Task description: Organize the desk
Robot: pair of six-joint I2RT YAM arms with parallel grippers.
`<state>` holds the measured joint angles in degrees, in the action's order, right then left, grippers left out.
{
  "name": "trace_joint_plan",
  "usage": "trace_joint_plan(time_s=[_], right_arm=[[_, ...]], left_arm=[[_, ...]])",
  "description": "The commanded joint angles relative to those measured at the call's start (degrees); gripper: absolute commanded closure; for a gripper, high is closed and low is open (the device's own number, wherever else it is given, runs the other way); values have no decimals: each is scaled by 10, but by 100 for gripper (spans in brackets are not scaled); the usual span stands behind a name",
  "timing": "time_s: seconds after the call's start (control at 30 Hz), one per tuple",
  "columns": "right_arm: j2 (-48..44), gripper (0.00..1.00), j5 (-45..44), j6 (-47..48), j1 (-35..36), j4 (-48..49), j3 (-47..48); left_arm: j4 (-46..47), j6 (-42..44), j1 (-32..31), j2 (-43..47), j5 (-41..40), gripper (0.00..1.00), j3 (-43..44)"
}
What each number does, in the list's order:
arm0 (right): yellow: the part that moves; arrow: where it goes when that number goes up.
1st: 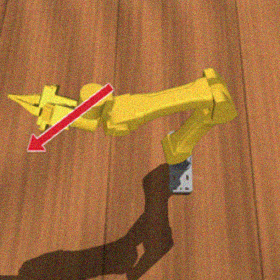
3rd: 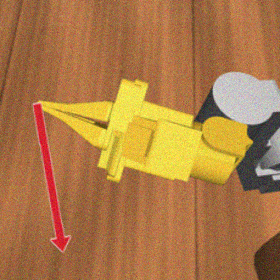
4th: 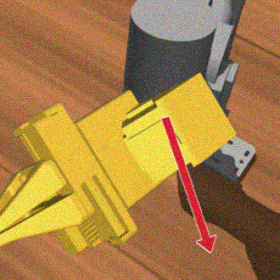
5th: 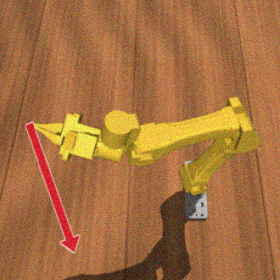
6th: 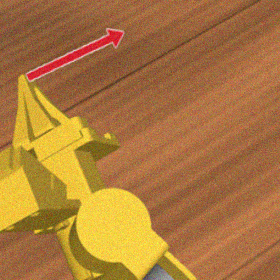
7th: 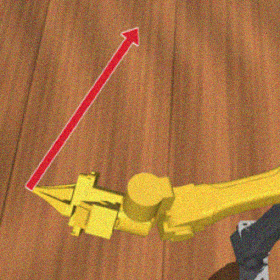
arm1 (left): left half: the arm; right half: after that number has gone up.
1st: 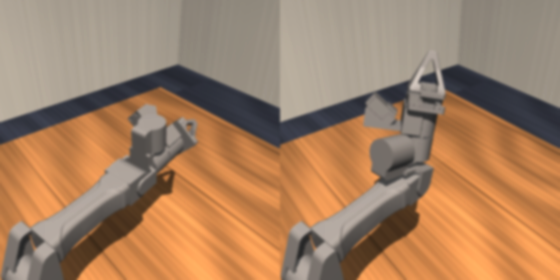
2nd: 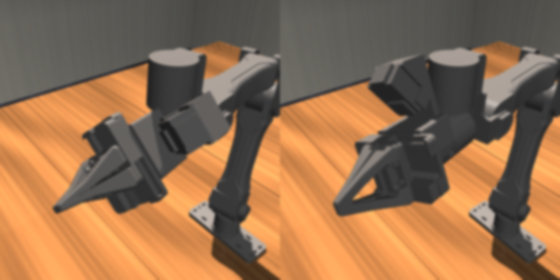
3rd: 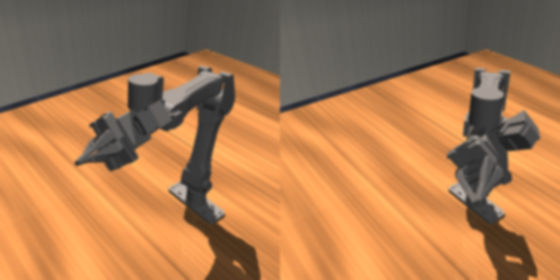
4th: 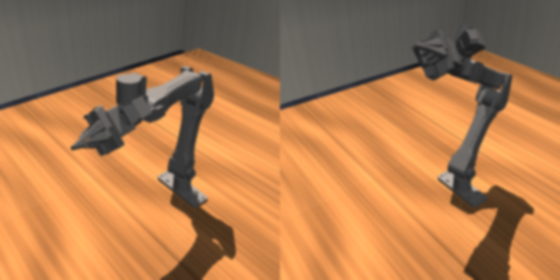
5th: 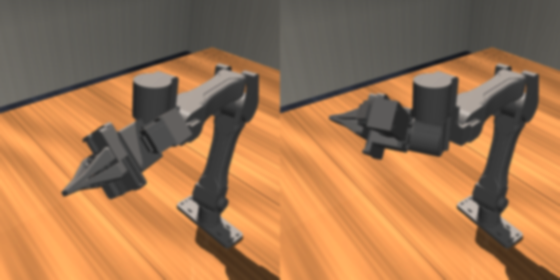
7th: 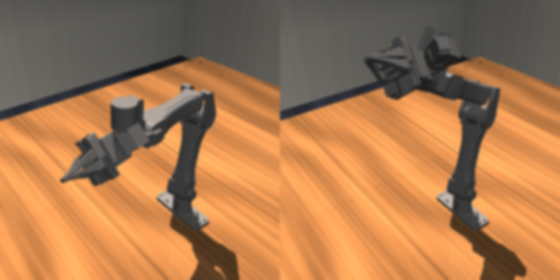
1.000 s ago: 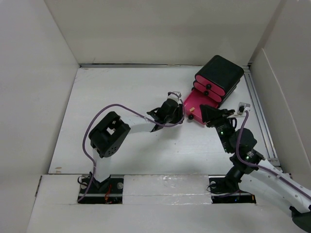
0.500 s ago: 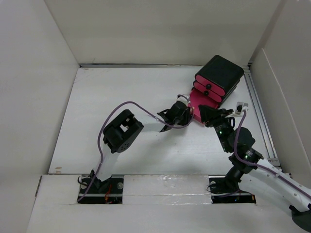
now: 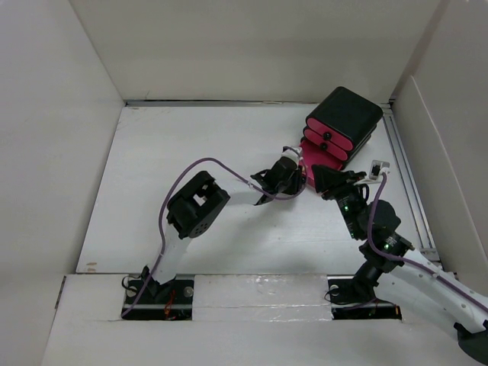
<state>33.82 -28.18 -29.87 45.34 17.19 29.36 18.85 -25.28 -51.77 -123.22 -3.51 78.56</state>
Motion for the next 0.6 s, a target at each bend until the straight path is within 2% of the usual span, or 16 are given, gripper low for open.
trace_joint_plan(time_s=[0.0, 0.33, 0.57], right_arm=[[-3, 60, 5, -3, -3, 23, 13], [-3, 60, 5, -3, -3, 21, 15], [-5, 60, 1, -3, -3, 22, 13]], left_arm=[[7, 6, -3, -8, -11, 70, 37], [19, -18, -3, -47, -63, 73, 118], [5, -17, -3, -92, -91, 72, 207]])
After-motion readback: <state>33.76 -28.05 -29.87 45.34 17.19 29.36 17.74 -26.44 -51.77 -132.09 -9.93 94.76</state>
